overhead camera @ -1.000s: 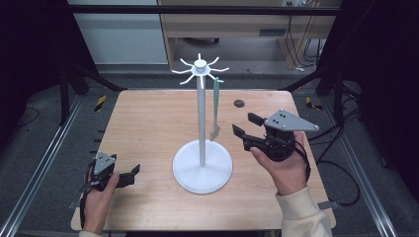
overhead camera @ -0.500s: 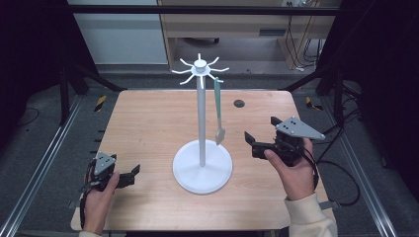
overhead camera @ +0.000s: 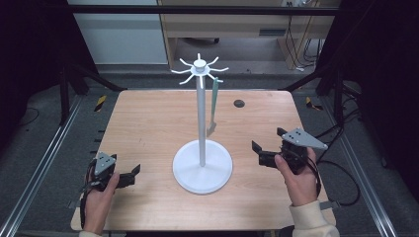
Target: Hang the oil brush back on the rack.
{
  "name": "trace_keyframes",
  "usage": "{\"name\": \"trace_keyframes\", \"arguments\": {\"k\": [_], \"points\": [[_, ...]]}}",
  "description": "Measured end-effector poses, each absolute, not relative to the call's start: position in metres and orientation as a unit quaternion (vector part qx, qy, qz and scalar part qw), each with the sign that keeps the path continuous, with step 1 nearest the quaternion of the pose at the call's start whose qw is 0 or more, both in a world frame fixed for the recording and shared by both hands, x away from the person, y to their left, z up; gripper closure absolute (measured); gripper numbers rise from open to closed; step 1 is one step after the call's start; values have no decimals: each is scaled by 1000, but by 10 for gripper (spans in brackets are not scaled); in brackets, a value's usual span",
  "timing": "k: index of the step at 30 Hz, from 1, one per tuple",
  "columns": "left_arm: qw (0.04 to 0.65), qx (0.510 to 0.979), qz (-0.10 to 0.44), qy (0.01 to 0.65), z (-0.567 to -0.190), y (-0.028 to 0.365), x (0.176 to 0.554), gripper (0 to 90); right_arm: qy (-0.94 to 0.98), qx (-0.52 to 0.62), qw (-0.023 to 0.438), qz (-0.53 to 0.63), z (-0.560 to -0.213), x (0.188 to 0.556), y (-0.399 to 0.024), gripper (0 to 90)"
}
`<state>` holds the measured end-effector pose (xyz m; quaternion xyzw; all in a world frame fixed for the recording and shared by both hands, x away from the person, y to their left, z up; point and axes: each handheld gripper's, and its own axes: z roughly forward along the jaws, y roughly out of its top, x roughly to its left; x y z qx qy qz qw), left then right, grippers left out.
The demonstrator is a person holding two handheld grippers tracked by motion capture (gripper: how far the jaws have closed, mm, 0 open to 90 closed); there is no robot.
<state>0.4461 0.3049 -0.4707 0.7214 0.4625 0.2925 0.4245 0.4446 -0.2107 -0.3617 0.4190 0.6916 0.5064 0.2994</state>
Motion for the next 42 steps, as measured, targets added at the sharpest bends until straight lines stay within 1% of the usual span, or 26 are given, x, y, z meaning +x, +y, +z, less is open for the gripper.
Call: {"name": "trace_keyframes", "arguments": {"k": [17,28,42], "points": [[431,720,290,461,-471,304,446,26,706,448,280,472,-396,445,-217,62],[428,722,293,457,-470,305,446,26,715,460,279,447,-412,451,-217,63],[429,722,293,457,-470,304,446,23,717,484,262,427,-437,464,-218,62]]}}
